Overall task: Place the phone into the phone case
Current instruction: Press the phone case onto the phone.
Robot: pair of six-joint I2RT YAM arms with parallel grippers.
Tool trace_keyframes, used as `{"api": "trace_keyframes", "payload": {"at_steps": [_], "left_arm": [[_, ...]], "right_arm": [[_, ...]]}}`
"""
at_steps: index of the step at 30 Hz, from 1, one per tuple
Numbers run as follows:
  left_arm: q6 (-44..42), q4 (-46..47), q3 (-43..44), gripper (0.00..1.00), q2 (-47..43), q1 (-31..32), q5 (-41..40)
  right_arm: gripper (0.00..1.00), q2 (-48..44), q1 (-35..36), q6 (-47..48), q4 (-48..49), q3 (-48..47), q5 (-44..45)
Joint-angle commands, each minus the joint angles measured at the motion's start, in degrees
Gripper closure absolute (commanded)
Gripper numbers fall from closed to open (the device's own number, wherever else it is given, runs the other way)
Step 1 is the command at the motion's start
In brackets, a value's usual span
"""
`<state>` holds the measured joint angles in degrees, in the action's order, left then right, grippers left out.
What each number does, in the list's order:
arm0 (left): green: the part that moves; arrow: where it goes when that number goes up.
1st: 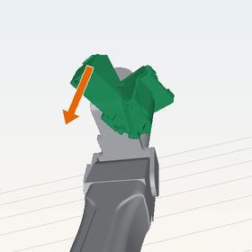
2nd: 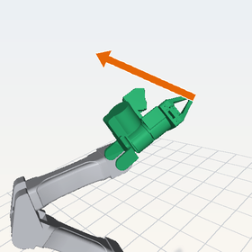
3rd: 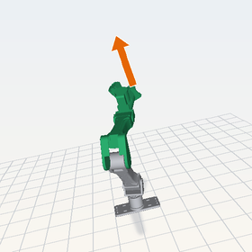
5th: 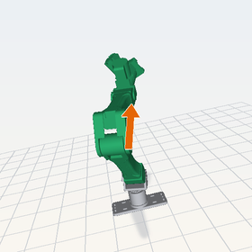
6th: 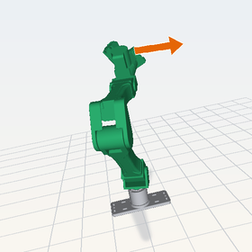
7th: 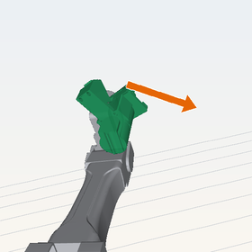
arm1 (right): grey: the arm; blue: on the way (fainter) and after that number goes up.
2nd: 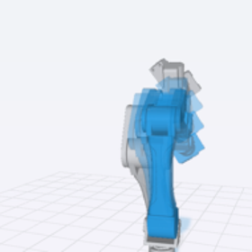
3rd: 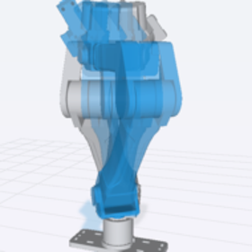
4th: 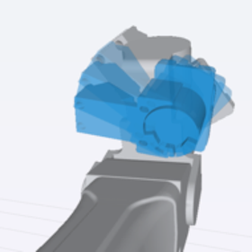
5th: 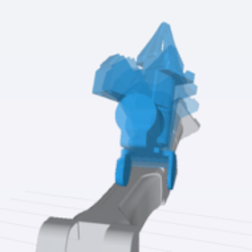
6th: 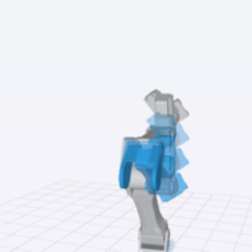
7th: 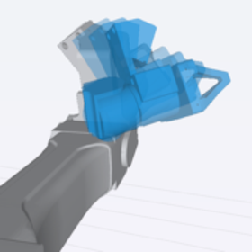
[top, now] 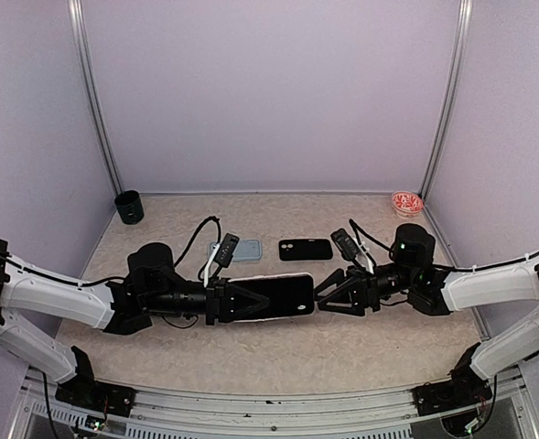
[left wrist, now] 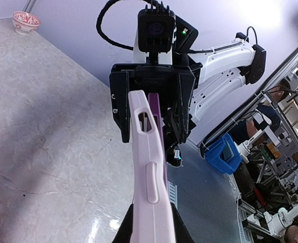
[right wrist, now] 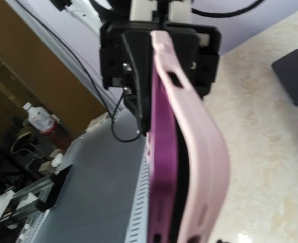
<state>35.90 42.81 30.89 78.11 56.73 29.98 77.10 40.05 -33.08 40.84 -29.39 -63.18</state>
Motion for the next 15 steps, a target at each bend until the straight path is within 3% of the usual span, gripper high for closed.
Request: {"api": "trace_keyframes", "payload": {"at_steps": [1, 8, 15], "left_arm": [[-0.8, 6.8, 0.9, 0.90, 0.7, 0.5, 2.5], [-0.3, 8.5, 0.7, 0.90, 2.0, 0.8, 3.8], [-0.2, 8.8, 0.7, 0.90, 2.5, 0.8, 3.7]], "right_arm": [[0.48, 2.2, 0.5, -2.9, 5.3, -0.8, -3.7], [0.63, 4.4, 1.5, -7.5, 13.4, -0.5, -6.2], [0.76, 4.6, 1.9, -8.5, 14.7, -0.4, -6.9]]}}
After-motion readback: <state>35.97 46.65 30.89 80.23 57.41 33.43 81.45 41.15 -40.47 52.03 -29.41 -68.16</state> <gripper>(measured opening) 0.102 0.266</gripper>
